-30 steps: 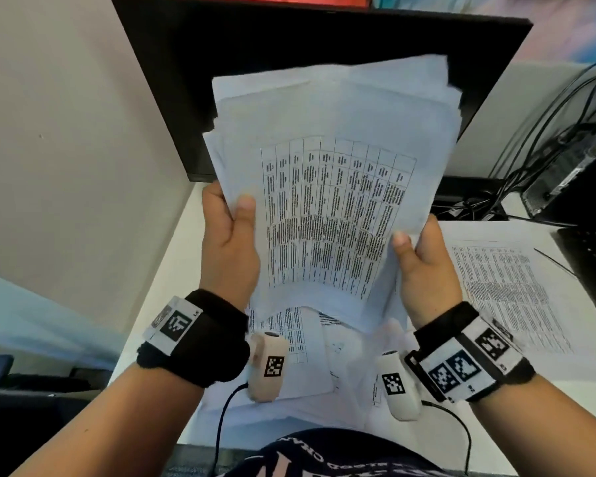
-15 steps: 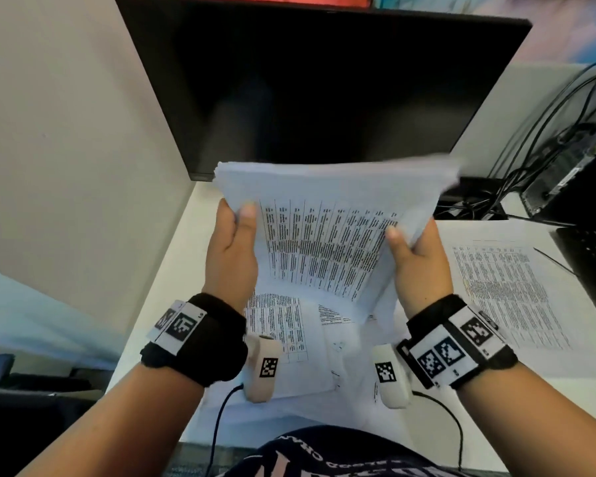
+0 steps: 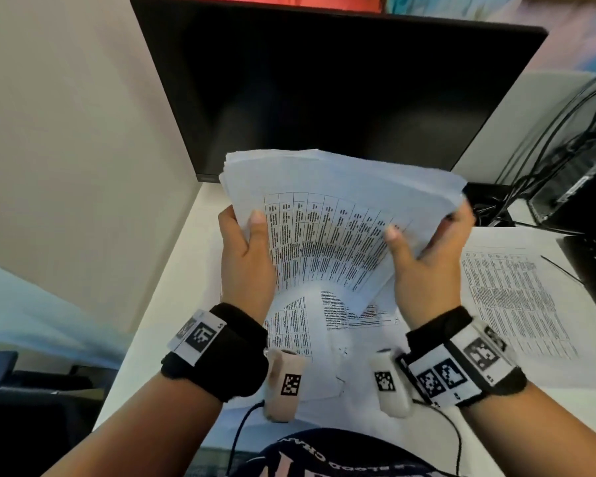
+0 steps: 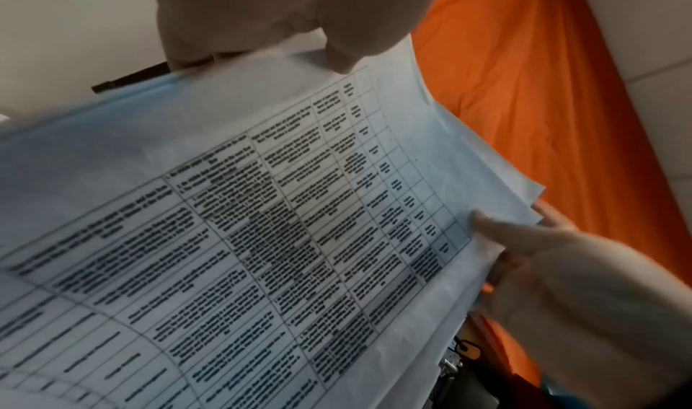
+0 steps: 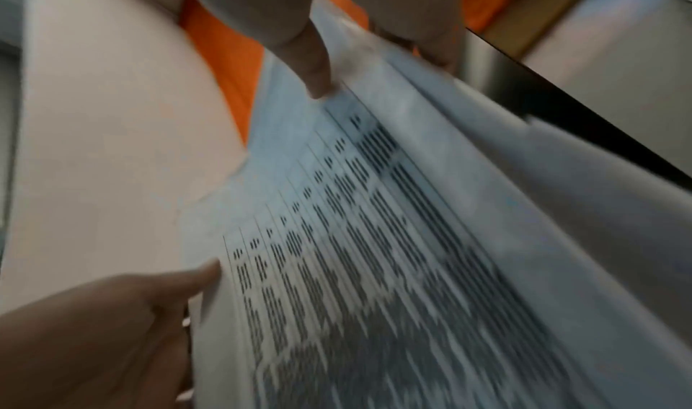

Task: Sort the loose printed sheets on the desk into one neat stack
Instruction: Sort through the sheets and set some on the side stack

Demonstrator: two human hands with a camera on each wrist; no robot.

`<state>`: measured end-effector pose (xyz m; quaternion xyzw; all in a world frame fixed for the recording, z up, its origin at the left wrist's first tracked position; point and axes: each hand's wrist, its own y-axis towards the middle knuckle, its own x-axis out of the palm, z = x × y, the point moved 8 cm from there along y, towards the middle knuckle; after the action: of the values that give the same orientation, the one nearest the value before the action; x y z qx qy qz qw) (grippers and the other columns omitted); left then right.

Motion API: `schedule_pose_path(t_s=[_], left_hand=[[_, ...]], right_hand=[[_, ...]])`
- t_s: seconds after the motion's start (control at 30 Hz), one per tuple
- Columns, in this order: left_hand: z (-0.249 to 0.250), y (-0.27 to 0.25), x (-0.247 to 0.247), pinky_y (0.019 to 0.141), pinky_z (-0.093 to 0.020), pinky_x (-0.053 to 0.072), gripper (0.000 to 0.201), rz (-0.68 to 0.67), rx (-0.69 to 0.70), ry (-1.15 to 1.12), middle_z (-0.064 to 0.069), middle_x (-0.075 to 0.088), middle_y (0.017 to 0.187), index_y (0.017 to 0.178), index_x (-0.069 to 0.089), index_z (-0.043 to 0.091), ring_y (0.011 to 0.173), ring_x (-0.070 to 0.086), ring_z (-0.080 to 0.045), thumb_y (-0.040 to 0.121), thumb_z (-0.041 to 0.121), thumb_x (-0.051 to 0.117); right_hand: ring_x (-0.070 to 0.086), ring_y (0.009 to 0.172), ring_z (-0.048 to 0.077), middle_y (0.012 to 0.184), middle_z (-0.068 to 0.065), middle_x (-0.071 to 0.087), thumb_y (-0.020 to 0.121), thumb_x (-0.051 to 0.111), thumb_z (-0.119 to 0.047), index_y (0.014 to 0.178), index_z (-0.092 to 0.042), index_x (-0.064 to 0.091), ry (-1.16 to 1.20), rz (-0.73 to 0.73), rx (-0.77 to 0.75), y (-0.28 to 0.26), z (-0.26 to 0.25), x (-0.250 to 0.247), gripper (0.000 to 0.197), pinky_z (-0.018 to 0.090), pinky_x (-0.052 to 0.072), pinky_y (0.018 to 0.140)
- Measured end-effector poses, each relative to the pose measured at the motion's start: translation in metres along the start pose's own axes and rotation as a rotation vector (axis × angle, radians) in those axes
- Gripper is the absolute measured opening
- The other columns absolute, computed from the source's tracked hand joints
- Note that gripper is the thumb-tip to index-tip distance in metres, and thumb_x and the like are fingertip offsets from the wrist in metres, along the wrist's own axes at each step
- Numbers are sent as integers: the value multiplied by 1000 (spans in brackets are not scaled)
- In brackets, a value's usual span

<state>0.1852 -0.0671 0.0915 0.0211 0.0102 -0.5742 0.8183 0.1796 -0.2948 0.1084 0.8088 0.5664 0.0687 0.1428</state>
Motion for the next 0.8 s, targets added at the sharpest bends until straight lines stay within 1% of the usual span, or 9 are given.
schedule_pose_path(t_s=[0.07, 0.13, 0.2, 0.27, 0.33, 0.4, 0.5, 0.7, 0.8], left_hand=[[-2, 3, -1, 63, 6, 37, 20, -8, -6, 2, 29, 57, 101, 121, 36, 37, 82, 53, 28, 102, 33, 34], [-4, 6, -1, 65, 7, 37, 23, -10, -10, 8, 31, 57, 102, 124, 39, 31, 83, 51, 29, 102, 34, 35], [-6, 8, -1, 67, 6, 37, 24, -14, -20, 14, 30, 57, 103, 123, 42, 29, 85, 51, 29, 102, 35, 35], [-9, 10, -1, 70, 2, 40, 18, -20, -32, 5, 28, 60, 102, 117, 45, 33, 86, 53, 26, 102, 35, 36], [-10, 12, -2, 73, -4, 44, 17, -22, -33, 3, 24, 62, 100, 114, 48, 31, 87, 57, 20, 101, 36, 37], [-11, 16, -3, 67, -3, 46, 18, -29, -34, 9, 22, 64, 96, 110, 51, 29, 82, 59, 17, 101, 36, 38], [-11, 18, -1, 66, -2, 46, 19, -66, -46, 22, 22, 66, 96, 108, 55, 29, 85, 61, 14, 101, 36, 39], [-12, 26, 2, 85, -14, 46, 29, -99, -10, 70, 20, 61, 112, 127, 46, 24, 100, 57, 11, 98, 29, 47], [-18, 29, 5, 94, -23, 45, 26, -111, -11, 77, 22, 61, 114, 125, 47, 31, 107, 55, 8, 99, 29, 46]], right_hand=[[52, 109, 12, 128, 11, 43, 87, 59, 3, 145, -21, 11, -41, 21, -199, 11, -33, -3, 79, 15, 45, 90], [49, 104, 18, 130, 11, 42, 88, 58, 0, 146, -19, 8, -202, 5, -392, 19, -63, 2, 79, 25, 43, 96], [39, 100, 11, 126, 5, 38, 90, 57, -5, 147, -16, 18, -421, -56, -484, 27, -73, 13, 70, 10, 33, 98], [33, 93, -1, 114, 3, 35, 91, 57, -14, 146, -19, 30, -545, -104, -438, 36, -67, 18, 61, -4, 24, 90], [33, 92, -19, 115, 3, 36, 91, 59, -19, 142, -16, 35, -536, -89, -368, 43, -57, 15, 57, -9, 22, 84], [27, 99, -32, 120, 3, 40, 89, 60, -19, 136, -12, 40, -509, -50, -330, 45, -49, 10, 51, -9, 22, 85], [31, 104, -28, 122, 4, 47, 88, 61, -19, 125, -10, 46, -470, 28, -325, 45, -43, 4, 40, -5, 22, 91], [49, 104, -1, 112, -14, 46, 91, 56, -14, 114, -23, 41, -299, 78, -278, 48, -45, -6, 29, 11, 38, 94], [53, 100, -3, 115, -8, 51, 92, 56, -15, 122, -24, 39, -125, 100, -119, 53, -19, -12, 36, 13, 44, 88]])
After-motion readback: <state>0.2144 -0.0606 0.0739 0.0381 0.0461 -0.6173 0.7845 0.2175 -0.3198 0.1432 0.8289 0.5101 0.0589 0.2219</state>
